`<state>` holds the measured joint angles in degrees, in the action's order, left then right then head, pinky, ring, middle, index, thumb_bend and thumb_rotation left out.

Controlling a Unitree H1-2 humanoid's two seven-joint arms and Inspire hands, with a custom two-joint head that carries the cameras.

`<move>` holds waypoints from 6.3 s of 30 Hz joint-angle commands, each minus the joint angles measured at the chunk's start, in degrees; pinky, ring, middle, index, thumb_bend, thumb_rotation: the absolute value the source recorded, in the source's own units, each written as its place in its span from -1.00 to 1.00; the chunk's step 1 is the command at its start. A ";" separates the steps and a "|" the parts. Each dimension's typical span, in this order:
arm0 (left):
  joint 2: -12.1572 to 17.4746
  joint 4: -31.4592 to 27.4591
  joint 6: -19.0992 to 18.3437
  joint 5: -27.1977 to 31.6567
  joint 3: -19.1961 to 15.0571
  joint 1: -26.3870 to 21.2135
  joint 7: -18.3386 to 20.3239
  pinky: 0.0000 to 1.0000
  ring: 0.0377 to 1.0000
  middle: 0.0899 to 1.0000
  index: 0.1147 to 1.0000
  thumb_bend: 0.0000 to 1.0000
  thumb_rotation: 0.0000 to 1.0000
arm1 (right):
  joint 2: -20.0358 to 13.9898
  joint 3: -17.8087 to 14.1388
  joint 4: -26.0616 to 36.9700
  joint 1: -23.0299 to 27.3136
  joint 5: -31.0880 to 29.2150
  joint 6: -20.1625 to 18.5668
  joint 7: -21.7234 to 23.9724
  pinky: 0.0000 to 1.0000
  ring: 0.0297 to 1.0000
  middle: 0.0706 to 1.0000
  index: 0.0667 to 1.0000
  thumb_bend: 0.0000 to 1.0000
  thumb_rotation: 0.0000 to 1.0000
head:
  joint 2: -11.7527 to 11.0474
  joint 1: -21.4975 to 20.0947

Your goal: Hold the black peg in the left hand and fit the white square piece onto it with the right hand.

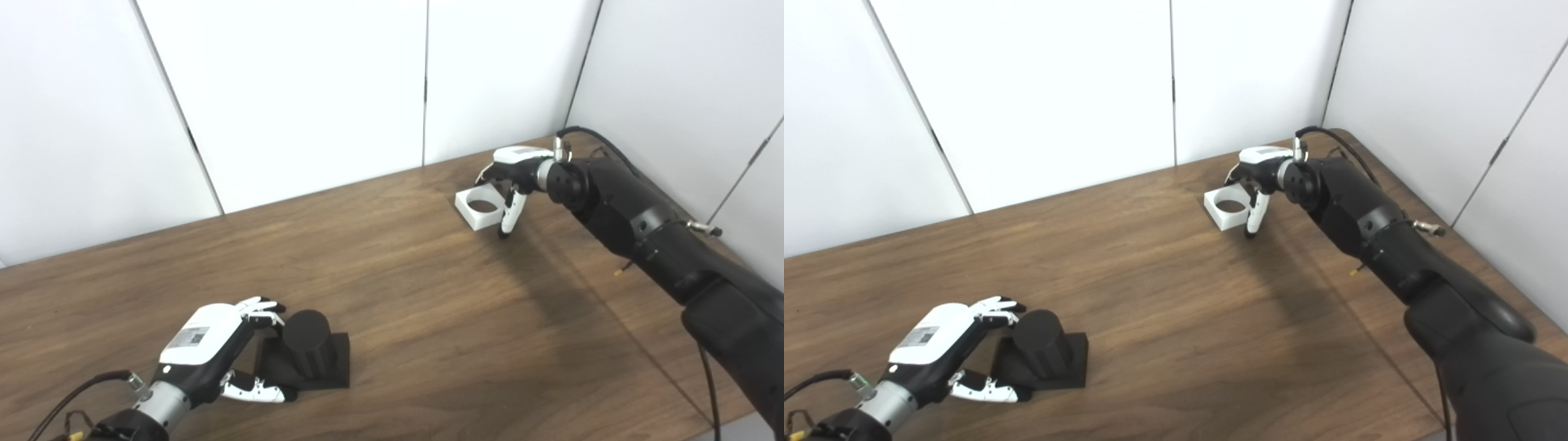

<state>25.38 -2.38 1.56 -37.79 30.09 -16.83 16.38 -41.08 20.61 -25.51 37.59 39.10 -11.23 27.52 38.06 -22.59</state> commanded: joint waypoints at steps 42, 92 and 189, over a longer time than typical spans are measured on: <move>1.59 1.90 -0.66 -0.11 2.57 3.65 6.79 0.51 0.82 0.68 -0.15 0.05 -0.88 | 0.81 -0.03 -1.33 -2.91 0.86 4.08 -12.17 0.36 0.60 0.56 -0.10 0.04 -0.75 | 0.92 0.77; -1.67 2.41 -3.74 -1.89 2.76 0.50 8.59 0.49 0.83 0.65 -0.16 0.05 -0.87 | 2.04 -7.06 34.57 -3.26 -9.89 5.99 5.82 0.51 0.67 0.57 -0.12 0.04 -0.75 | 5.49 17.69; -4.26 1.03 -6.38 -3.87 4.13 0.00 9.89 0.49 0.83 0.66 -0.16 0.05 -0.86 | 17.83 2.41 39.59 -3.93 -11.62 5.17 11.79 0.48 0.65 0.56 -0.12 0.04 -0.74 | 7.63 20.35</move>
<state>22.02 -3.30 -3.60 -41.20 30.94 -19.04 20.28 -23.76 22.94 13.47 31.40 28.08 -8.42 40.16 45.62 -2.20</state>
